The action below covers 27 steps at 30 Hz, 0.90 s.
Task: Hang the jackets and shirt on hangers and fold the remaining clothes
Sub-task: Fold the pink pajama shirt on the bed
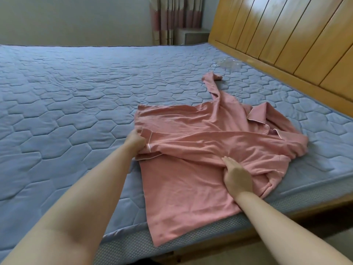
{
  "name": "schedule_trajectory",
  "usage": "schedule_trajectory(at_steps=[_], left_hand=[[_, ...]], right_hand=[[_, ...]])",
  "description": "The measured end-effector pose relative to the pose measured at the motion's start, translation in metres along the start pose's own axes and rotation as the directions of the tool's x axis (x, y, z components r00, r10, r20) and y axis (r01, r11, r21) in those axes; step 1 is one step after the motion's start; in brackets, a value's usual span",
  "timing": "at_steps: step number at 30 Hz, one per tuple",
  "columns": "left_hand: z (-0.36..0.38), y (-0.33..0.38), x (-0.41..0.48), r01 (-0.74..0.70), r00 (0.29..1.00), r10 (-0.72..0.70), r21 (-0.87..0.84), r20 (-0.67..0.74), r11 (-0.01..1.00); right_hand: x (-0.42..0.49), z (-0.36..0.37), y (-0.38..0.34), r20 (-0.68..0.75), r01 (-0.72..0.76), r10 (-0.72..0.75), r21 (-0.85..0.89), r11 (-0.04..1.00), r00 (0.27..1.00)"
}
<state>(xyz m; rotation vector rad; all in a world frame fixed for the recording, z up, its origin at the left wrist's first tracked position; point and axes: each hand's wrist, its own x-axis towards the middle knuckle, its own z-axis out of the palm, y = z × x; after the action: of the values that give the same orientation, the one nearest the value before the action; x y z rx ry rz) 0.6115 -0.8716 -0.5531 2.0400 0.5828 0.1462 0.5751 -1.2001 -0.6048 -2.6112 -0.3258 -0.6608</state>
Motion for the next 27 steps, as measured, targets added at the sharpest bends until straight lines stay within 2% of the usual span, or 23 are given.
schedule_trajectory(at_steps=[3,5,7,9,12,14,17,19,24,27], left_hand=[[-0.007,0.007,-0.005,-0.09,0.986,0.121,0.251,-0.113,0.964],[-0.008,0.015,-0.014,-0.073,0.977,0.149,0.418,-0.152,0.906],[-0.001,0.02,-0.027,-0.088,0.96,0.238,0.643,-0.15,0.761],[0.023,0.029,-0.044,-0.222,0.93,0.366,0.781,-0.01,0.584],[0.082,0.048,-0.087,-0.494,0.847,0.456,0.723,0.274,0.483],[0.123,0.055,-0.116,-0.587,0.801,0.473,0.638,0.367,0.499],[0.156,0.044,-0.14,-0.621,0.782,0.479,0.563,0.399,0.545],[0.167,0.033,-0.145,-0.643,0.759,0.526,0.57,0.385,0.511],[0.174,0.023,-0.141,-0.651,0.749,0.517,0.603,0.414,0.462],[0.177,0.025,-0.144,-0.661,0.737,0.529,0.61,0.42,0.437]], right_hand=[[0.0,-0.014,-0.001,-0.108,0.172,-0.179,-0.064,0.983,0.978],[-0.008,-0.013,0.004,-0.093,0.276,-0.287,-0.117,0.954,0.953],[-0.015,-0.007,0.004,-0.016,0.285,-0.291,-0.154,0.946,0.957],[-0.018,-0.002,-0.002,0.054,0.259,-0.254,-0.199,0.945,0.966],[-0.017,-0.009,-0.008,0.071,0.189,-0.176,-0.267,0.945,0.982],[-0.014,-0.02,0.006,0.03,0.083,-0.077,-0.3,0.951,0.997],[-0.004,-0.045,0.031,0.004,-0.004,0.006,-0.375,0.927,1.0],[0.001,-0.069,0.054,-0.01,-0.031,0.03,-0.425,0.905,0.999],[-0.021,-0.092,0.088,0.021,-0.023,0.039,-0.517,0.856,0.999],[-0.036,-0.089,0.09,0.123,-0.077,0.17,-0.546,0.835,0.978]])
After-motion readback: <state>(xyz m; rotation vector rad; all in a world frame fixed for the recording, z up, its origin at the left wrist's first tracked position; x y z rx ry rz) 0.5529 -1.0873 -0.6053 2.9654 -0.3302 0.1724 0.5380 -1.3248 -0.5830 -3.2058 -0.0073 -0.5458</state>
